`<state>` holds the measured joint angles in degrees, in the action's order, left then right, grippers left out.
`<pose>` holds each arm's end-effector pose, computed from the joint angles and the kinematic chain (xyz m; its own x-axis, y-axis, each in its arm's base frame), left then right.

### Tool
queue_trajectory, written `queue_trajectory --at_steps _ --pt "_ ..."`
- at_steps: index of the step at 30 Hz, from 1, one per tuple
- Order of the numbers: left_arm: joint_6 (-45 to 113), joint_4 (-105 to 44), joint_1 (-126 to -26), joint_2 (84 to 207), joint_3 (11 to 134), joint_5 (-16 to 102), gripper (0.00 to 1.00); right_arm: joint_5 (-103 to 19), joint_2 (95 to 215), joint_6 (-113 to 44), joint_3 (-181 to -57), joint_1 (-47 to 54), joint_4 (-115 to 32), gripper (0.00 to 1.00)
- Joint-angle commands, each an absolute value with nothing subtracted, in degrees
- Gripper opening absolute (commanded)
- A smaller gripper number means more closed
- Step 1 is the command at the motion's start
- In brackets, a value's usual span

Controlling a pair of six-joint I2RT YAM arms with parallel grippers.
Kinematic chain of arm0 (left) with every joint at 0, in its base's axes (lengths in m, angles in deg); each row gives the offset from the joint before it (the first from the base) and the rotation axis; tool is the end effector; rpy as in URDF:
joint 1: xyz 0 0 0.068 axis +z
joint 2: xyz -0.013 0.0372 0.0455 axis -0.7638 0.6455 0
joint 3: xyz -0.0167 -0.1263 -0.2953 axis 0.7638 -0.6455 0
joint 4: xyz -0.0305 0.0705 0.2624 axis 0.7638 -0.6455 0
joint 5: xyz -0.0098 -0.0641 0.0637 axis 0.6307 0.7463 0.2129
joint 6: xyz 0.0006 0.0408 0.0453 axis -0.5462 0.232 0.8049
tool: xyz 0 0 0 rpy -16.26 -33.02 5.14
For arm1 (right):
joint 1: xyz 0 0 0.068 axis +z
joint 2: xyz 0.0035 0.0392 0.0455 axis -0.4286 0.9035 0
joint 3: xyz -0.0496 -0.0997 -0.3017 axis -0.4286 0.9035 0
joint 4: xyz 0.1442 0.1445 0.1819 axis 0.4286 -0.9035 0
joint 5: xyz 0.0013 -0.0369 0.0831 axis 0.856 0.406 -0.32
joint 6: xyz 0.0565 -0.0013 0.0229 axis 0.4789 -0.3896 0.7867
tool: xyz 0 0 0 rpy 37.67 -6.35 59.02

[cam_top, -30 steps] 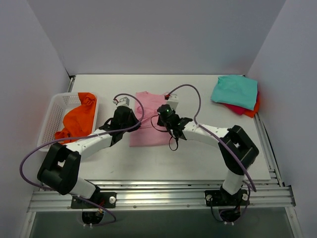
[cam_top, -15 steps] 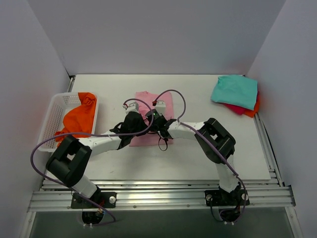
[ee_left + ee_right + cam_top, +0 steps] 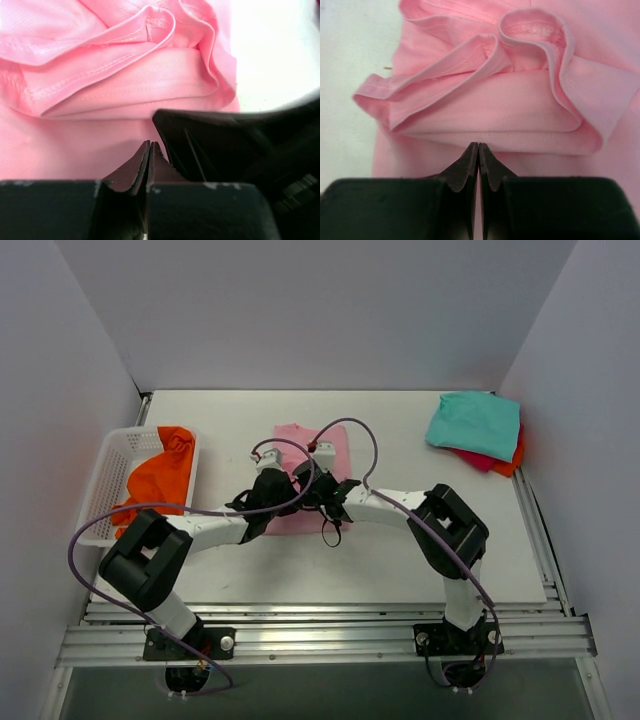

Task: Fold and stack the t-shirts
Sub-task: Fold the folded rectangular tshirt in 1/3 of the way

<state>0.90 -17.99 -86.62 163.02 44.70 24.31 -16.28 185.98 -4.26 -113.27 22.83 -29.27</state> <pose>0.2848 -0.2030 0.2062 -0.6504 -0.3789 -0.6583 0.0197 0.8580 -0.5132 0.3237 0.3415 0.2150 -0.5958 0.1998 -0.7779 -0.2220 0.8899 0.3986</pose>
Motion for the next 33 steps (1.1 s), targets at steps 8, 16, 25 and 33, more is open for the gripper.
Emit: queue_trajectory --at_steps 8,16,25,33 --pt "0.06 -13.29 -86.62 165.39 44.31 24.6 0.02 -12.51 178.58 -3.57 -112.58 25.78 -32.14 0.0" --pt "-0.03 -13.02 -86.54 165.57 43.17 23.99 0.02 -14.62 180.69 -2.7 -111.7 26.3 -30.3 0.0" --pt "-2.22 -14.69 -86.27 163.73 40.88 18.99 0.02 -16.82 181.92 -1.11 -108.27 27.53 -27.05 0.33" --pt "-4.51 -16.1 -86.27 165.48 39.65 16.42 0.02 -18.22 185.52 -1.11 -109.76 26.83 -26.25 0.28"
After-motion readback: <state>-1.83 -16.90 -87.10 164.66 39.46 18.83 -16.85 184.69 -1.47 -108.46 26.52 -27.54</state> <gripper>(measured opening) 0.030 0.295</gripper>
